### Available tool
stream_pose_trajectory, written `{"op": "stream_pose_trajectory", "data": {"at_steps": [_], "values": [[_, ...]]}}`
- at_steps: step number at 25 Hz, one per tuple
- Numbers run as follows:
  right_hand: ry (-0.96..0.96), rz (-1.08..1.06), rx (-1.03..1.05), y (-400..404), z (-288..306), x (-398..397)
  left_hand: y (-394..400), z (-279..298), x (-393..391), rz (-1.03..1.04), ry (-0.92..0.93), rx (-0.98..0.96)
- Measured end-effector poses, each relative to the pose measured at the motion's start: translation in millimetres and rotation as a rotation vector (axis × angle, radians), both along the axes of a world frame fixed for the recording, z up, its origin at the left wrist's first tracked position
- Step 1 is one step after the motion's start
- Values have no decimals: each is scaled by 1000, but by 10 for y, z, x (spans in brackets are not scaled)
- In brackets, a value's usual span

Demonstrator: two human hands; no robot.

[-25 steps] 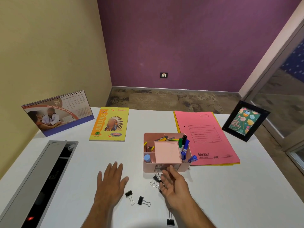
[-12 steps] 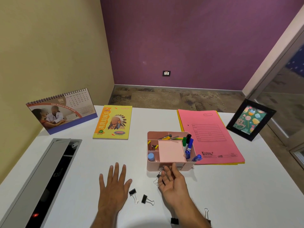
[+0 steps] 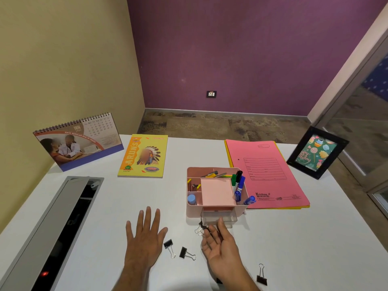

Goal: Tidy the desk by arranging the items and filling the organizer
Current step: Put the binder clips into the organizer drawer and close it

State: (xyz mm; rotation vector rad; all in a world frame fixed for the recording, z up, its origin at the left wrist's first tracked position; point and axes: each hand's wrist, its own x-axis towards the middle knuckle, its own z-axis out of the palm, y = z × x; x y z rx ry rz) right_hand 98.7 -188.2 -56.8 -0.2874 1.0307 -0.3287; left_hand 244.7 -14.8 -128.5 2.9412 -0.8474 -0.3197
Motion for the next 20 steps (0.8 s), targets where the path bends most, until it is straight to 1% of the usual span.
{"op": "stream_pose_trajectory", "data": {"at_steps": [2, 4, 5, 6, 7, 8, 9, 10, 11, 12, 13, 14, 15, 17, 20], "values": [[-10, 11, 9, 20, -23, -64, -5, 16, -20, -9, 53, -24], [0, 32, 2, 34, -36, -111, -10, 25, -39, -14, 64, -58], [32, 45, -32, 45, -47, -134, -4, 20, -41, -13, 70, -72], [93, 69, -127, 71, -47, -171, 4, 19, -37, -12, 72, -90], [190, 99, -302, 93, -84, -218, 10, 24, -34, -4, 69, -114], [328, 142, -566, 111, -127, -268, 14, 18, -36, 7, 33, -160], [464, 207, -901, 118, -171, -325, 14, 10, -51, 16, 9, -213], [518, 303, -1268, 117, -214, -397, 26, 19, -76, 22, 25, -255], [506, 455, -1580, 100, -260, -452, 47, 45, -105, 16, 44, -285], [497, 682, -1786, 69, -310, -484, 72, 86, -132, -12, 50, -302], [517, 912, -1901, 40, -348, -489, 101, 123, -169, -62, 51, -298], [546, 1089, -1964, -10, -411, -486, 123, 139, -210, -122, 54, -274], [562, 1205, -2015, -51, -418, -467, 134, 137, -258, -181, 49, -247], [576, 1280, -2113, -107, -422, -408, 142, 129, -348, -278, 41, -193], [620, 1383, -2122, -120, -382, -355, 108, 117, -414, -382, -7, -94]]}}
